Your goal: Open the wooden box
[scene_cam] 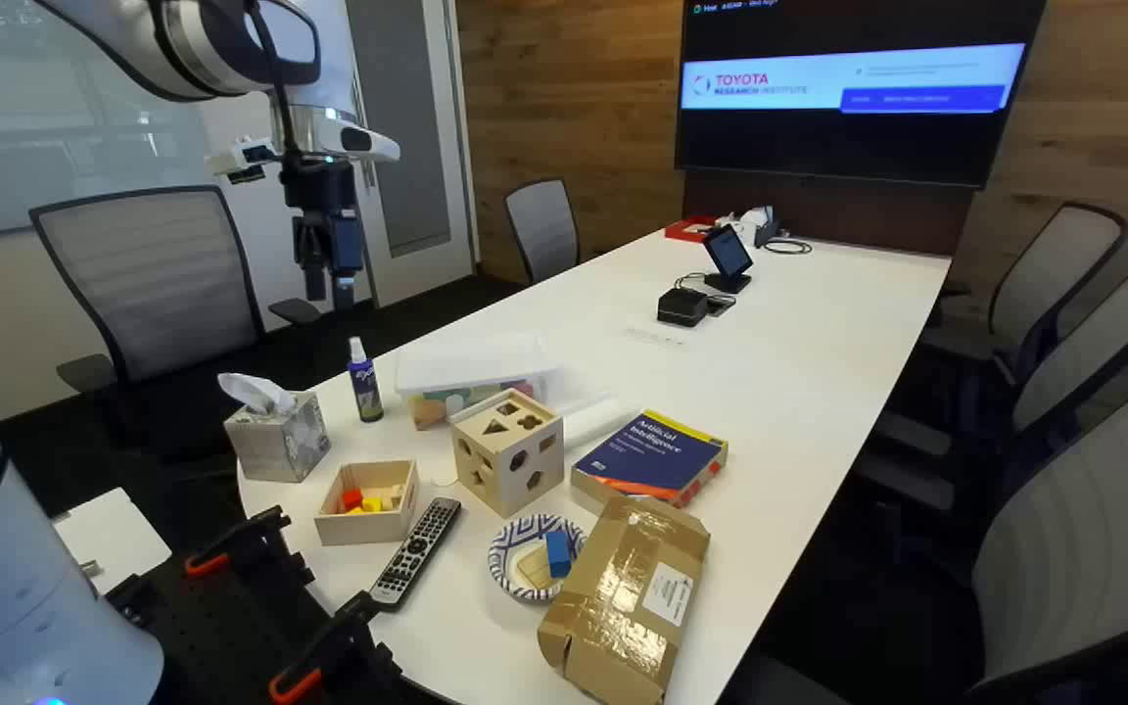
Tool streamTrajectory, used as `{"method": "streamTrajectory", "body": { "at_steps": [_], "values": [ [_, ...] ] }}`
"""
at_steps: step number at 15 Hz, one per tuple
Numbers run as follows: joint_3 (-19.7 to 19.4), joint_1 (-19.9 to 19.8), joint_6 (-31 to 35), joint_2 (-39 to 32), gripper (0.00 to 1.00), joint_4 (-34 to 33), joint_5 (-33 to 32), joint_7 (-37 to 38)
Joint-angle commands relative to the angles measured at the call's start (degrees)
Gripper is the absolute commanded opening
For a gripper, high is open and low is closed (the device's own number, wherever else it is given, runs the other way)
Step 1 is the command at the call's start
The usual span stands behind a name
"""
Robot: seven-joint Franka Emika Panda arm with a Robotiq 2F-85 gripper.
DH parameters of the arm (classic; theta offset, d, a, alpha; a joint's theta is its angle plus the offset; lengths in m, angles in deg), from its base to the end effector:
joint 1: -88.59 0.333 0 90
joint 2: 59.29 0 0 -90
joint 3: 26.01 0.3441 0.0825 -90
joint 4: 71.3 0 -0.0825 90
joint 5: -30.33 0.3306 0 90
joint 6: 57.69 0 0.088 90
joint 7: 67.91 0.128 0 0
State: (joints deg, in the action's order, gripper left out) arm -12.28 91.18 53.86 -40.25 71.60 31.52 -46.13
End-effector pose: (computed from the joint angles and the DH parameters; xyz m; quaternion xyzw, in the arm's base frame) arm 0.3307 0.1014 0.4222 0.9914 -0.0628 -0.0961 0.0635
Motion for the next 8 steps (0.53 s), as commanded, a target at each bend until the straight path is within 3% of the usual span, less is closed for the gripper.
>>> {"method": "streamTrajectory", "body": {
  "at_steps": [1, 3, 8],
  "values": [
    [-1.06, 1.08, -0.15, -0.09, 1.0, -0.1, -0.34, 0.28],
    [-1.51, 0.74, 0.28, -1.67, 1.0, -1.19, -0.84, -0.56],
    [-4.58, -0.94, 3.13, -15.33, 1.0, -10.19, -8.86, -4.94]
  ]
}}
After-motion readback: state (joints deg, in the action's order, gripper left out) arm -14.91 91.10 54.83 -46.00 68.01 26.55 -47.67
